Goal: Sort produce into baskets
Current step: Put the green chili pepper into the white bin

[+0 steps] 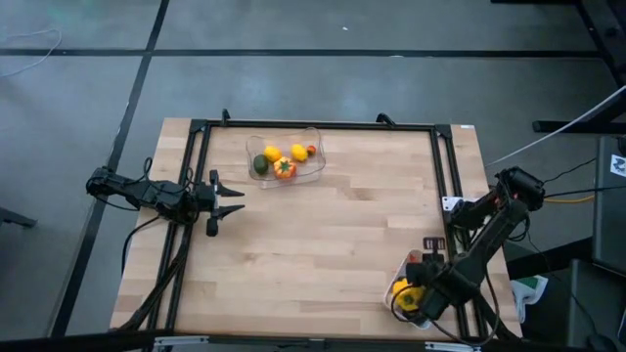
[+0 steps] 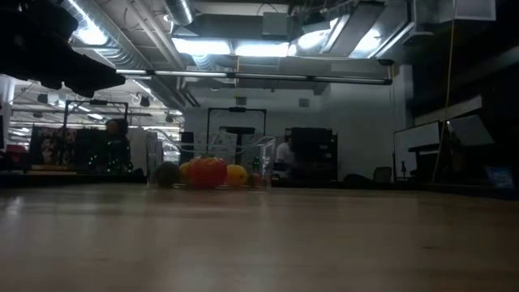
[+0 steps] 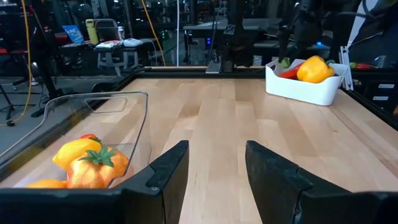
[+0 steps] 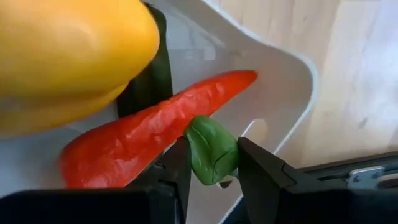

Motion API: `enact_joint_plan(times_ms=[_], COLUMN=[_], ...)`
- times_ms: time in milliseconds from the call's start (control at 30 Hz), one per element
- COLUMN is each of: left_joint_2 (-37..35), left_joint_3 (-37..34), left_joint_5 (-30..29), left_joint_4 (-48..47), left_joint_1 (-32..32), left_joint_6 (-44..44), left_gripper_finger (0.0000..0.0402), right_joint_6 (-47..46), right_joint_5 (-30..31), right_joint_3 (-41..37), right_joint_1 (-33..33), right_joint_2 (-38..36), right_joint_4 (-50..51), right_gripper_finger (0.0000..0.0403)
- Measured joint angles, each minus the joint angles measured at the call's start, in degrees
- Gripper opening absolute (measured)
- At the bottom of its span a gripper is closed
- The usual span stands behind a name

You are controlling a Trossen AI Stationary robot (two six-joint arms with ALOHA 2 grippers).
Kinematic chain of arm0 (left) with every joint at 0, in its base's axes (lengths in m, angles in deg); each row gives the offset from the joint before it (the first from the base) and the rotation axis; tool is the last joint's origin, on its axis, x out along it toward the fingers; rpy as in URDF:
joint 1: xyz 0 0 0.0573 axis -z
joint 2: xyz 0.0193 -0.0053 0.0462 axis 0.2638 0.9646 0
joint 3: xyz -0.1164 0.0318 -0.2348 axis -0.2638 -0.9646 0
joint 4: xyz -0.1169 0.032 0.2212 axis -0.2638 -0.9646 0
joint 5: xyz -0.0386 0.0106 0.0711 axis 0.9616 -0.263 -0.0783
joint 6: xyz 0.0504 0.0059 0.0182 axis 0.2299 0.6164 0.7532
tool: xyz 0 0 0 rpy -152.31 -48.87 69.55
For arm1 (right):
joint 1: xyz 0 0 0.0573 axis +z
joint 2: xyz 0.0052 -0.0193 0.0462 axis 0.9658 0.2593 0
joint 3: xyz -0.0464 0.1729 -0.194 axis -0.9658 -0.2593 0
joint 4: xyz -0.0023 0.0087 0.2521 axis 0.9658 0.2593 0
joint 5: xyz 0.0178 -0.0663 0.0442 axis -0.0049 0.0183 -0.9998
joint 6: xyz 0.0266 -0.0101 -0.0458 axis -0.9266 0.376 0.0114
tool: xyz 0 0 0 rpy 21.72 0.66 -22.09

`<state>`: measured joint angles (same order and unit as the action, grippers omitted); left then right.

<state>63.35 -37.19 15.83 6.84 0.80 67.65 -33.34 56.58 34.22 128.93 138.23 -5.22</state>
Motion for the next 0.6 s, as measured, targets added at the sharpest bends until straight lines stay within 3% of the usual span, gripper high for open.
enact_joint_plan(times_ms=[600], left_joint_2=[0.0], left_joint_3=[0.0], left_joint_5=[-0.02], left_joint_4=[0.0], left_joint_1=[0.0], left_joint_6=[0.0], left_gripper_finger=[0.0155], right_joint_6=[-1.1], right_joint_5=[-0.71], right_joint_3=[-2.12], right_joint_1=[0.02], right_joint_2=[0.04], right_joint_4=[-3.19], right_gripper_finger=[0.0111])
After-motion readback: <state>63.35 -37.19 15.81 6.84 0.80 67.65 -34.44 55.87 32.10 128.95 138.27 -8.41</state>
